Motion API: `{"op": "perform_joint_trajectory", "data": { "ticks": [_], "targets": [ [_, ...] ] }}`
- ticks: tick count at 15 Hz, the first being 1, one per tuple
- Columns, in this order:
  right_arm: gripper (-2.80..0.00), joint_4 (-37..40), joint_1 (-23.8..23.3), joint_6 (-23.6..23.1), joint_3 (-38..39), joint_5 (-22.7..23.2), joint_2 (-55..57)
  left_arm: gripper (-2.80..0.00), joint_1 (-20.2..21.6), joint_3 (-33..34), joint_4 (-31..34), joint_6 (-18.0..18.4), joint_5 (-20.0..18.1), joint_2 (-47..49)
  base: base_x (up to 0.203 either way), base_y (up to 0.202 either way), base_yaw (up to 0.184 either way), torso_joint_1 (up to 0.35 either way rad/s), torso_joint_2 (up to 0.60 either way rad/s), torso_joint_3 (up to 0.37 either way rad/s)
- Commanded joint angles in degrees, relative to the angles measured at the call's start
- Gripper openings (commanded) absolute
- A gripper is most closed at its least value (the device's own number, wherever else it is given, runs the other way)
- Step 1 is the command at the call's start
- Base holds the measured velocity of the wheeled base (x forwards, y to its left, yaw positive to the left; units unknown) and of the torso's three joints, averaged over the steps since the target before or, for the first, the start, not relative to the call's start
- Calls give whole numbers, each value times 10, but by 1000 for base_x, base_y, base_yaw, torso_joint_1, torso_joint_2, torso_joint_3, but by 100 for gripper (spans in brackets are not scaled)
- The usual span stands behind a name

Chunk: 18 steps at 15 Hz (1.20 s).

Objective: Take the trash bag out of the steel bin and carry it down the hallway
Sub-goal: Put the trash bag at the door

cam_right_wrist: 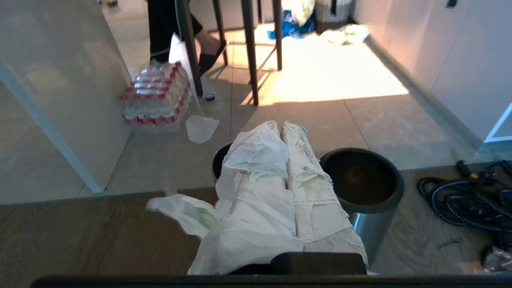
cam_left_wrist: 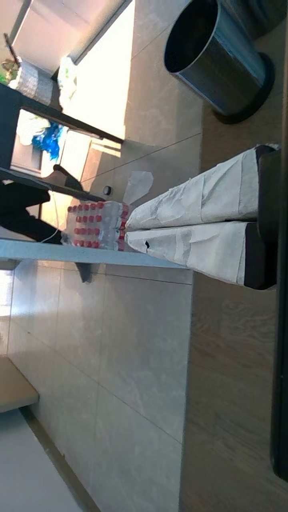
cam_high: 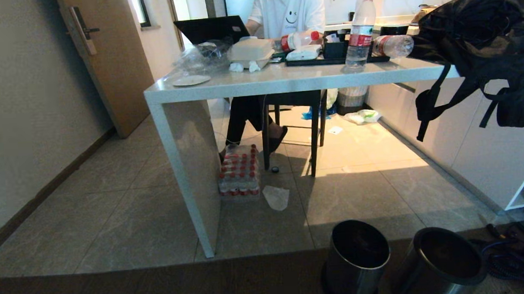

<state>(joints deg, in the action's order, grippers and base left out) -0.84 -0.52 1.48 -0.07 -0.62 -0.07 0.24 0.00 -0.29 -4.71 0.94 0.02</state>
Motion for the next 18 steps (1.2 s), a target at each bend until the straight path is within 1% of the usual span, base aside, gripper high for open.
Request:
{"op": "perform_joint_trajectory", "data": {
  "ticks": [1, 3, 18],
  "targets": [
    [-280, 0, 0, 0, 0, 0, -1, -280, 0, 1, -1, -1, 0, 0, 3, 56, 1, 4, 5, 6],
    [-280, 0, 0, 0, 1, 0, -1, -280, 0, 0, -1, -3, 0, 0, 1, 143, 6, 0, 3, 3],
    [-280, 0, 0, 0, 0, 0, -1, -280, 0, 1, -1, -7, 2, 0, 0, 194, 1, 2, 1, 3]
  ]
}}
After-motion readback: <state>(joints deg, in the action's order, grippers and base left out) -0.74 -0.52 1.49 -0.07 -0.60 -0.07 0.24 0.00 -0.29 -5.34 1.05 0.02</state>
